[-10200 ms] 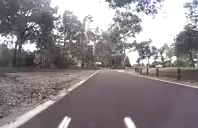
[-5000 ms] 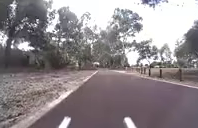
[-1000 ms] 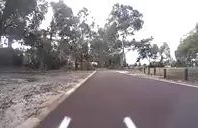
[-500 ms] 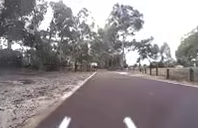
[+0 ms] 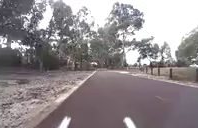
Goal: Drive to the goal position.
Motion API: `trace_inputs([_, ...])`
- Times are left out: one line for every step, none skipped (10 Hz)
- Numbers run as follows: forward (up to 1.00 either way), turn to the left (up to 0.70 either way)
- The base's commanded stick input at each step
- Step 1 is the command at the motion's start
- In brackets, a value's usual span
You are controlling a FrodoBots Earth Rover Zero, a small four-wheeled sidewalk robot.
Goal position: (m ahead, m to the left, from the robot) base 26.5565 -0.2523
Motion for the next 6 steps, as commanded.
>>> trace_inputs([0.6, 0.0])
trace_inputs([0.6, 0.0])
trace_inputs([0.6, 0.0])
trace_inputs([0.6, 0.0])
trace_inputs([0.6, 0.0])
trace_inputs([0.6, 0.0])
